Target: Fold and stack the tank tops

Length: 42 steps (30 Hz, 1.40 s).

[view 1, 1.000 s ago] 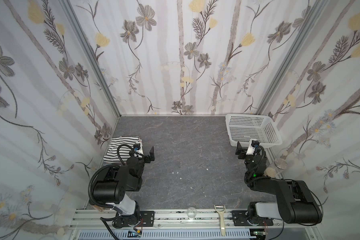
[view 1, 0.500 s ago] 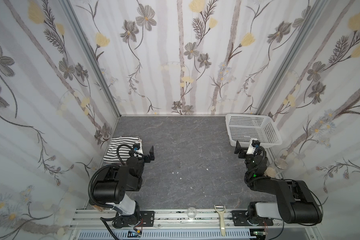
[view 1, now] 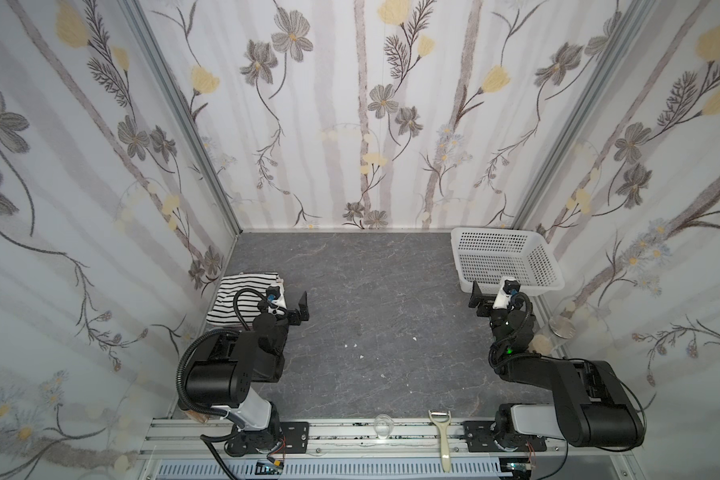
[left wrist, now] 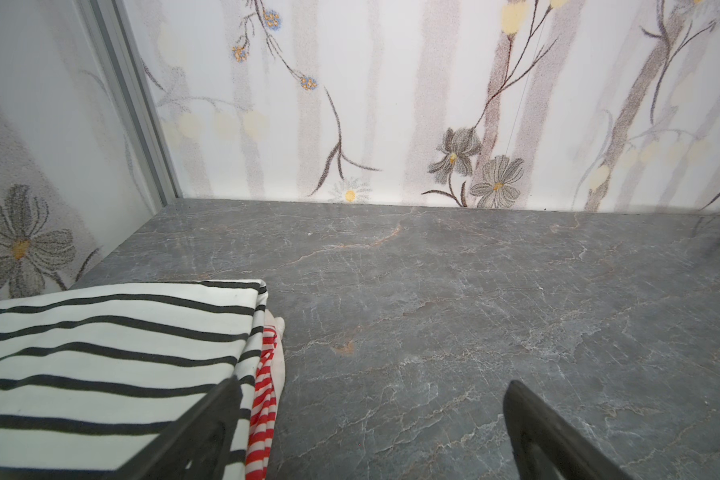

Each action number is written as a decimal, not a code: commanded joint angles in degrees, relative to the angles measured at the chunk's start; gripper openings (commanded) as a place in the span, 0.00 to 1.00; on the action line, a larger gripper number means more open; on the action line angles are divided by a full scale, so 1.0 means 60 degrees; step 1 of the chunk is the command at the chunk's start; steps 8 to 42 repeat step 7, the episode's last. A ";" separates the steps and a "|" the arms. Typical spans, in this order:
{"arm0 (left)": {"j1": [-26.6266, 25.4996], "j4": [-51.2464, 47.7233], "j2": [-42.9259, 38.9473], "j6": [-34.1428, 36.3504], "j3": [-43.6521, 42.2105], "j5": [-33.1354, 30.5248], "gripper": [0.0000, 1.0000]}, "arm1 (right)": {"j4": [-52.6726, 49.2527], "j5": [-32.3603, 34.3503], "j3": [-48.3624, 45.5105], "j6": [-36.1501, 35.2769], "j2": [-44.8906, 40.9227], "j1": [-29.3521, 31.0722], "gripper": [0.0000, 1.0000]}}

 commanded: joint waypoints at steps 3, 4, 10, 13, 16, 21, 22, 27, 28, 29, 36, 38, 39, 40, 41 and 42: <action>-0.0003 0.0433 0.0015 -0.0122 0.0051 -0.0051 1.00 | 0.0401 -0.0036 0.0065 -0.0055 0.0052 -0.0037 1.00; 0.0010 0.0423 0.0016 -0.0127 0.0050 -0.0052 1.00 | 0.0426 -0.0019 0.0056 -0.0062 0.0048 -0.0037 1.00; 0.0012 0.0433 0.0009 -0.0128 0.0040 -0.0049 1.00 | 0.0459 -0.0018 0.0022 -0.0062 0.0034 -0.0037 1.00; 0.0012 0.0433 0.0009 -0.0128 0.0040 -0.0049 1.00 | 0.0459 -0.0018 0.0022 -0.0062 0.0034 -0.0037 1.00; 0.0012 0.0433 0.0009 -0.0128 0.0040 -0.0049 1.00 | 0.0459 -0.0018 0.0022 -0.0062 0.0034 -0.0037 1.00; 0.0012 0.0433 0.0009 -0.0128 0.0040 -0.0049 1.00 | 0.0459 -0.0018 0.0022 -0.0062 0.0034 -0.0037 1.00; 0.0012 0.0433 0.0009 -0.0128 0.0040 -0.0049 1.00 | 0.0459 -0.0018 0.0022 -0.0062 0.0034 -0.0037 1.00; 0.0012 0.0433 0.0009 -0.0128 0.0040 -0.0049 1.00 | 0.0459 -0.0018 0.0022 -0.0062 0.0034 -0.0037 1.00; 0.0012 0.0433 0.0009 -0.0128 0.0040 -0.0049 1.00 | 0.0459 -0.0018 0.0022 -0.0062 0.0034 -0.0037 1.00; 0.0012 0.0433 0.0009 -0.0128 0.0040 -0.0049 1.00 | 0.0459 -0.0018 0.0022 -0.0062 0.0034 -0.0037 1.00; 0.0012 0.0433 0.0009 -0.0128 0.0040 -0.0049 1.00 | 0.0459 -0.0018 0.0022 -0.0062 0.0034 -0.0037 1.00; 0.0012 0.0433 0.0009 -0.0128 0.0040 -0.0049 1.00 | 0.0459 -0.0018 0.0022 -0.0062 0.0034 -0.0037 1.00; 0.0012 0.0433 0.0009 -0.0128 0.0040 -0.0049 1.00 | 0.0459 -0.0018 0.0022 -0.0062 0.0034 -0.0037 1.00; 0.0012 0.0433 0.0009 -0.0128 0.0040 -0.0049 1.00 | 0.0459 -0.0018 0.0022 -0.0062 0.0034 -0.0037 1.00; 0.0012 0.0433 0.0009 -0.0128 0.0040 -0.0049 1.00 | 0.0459 -0.0018 0.0022 -0.0062 0.0034 -0.0037 1.00; 0.0012 0.0433 0.0009 -0.0128 0.0040 -0.0049 1.00 | 0.0459 -0.0018 0.0022 -0.0062 0.0034 -0.0037 1.00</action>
